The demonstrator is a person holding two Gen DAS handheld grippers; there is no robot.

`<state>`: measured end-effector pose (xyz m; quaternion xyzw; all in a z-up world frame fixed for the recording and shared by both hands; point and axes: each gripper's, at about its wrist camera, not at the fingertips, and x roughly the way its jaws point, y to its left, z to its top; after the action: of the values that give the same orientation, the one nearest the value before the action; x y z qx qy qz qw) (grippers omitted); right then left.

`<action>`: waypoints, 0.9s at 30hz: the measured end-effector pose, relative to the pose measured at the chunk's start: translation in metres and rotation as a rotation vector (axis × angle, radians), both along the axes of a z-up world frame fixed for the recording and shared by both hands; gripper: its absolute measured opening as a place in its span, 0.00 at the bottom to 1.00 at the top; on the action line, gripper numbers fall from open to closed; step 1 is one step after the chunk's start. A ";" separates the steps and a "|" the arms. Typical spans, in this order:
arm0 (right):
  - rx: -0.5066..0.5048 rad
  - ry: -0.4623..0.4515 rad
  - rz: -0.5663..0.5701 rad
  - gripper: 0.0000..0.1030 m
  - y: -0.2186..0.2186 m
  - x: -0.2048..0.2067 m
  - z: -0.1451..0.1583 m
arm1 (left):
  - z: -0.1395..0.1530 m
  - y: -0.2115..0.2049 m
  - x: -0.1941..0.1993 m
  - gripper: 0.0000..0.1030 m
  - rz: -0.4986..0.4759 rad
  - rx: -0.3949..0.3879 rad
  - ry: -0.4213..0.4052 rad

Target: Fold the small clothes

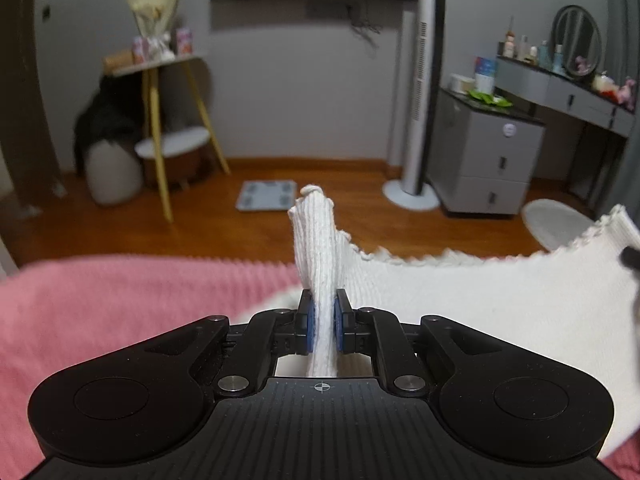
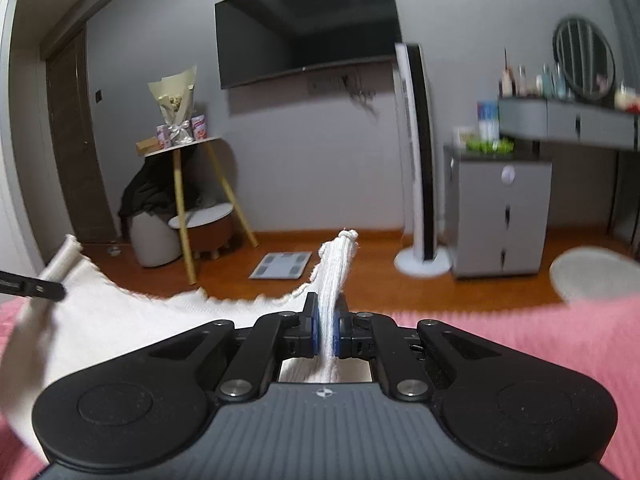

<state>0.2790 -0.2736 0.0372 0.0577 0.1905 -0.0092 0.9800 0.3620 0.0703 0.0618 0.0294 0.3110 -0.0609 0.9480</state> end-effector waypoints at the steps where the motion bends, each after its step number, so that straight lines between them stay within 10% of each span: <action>1: -0.026 0.003 -0.010 0.06 0.001 0.011 0.002 | 0.002 -0.002 0.007 0.10 0.015 0.013 -0.016; 13: -0.232 0.160 -0.137 0.10 0.013 0.091 -0.025 | -0.040 -0.019 0.048 0.22 0.165 0.142 0.006; 18: -0.049 0.127 -0.164 0.47 -0.004 0.035 -0.014 | -0.044 0.009 0.007 0.44 0.178 0.019 0.043; 27: 0.251 0.233 -0.199 0.48 -0.018 -0.061 -0.030 | -0.059 0.024 -0.057 0.53 0.183 -0.049 0.166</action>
<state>0.2184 -0.2917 0.0070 0.1966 0.2958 -0.0885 0.9306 0.3050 0.0944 0.0031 -0.0276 0.3884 0.0162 0.9209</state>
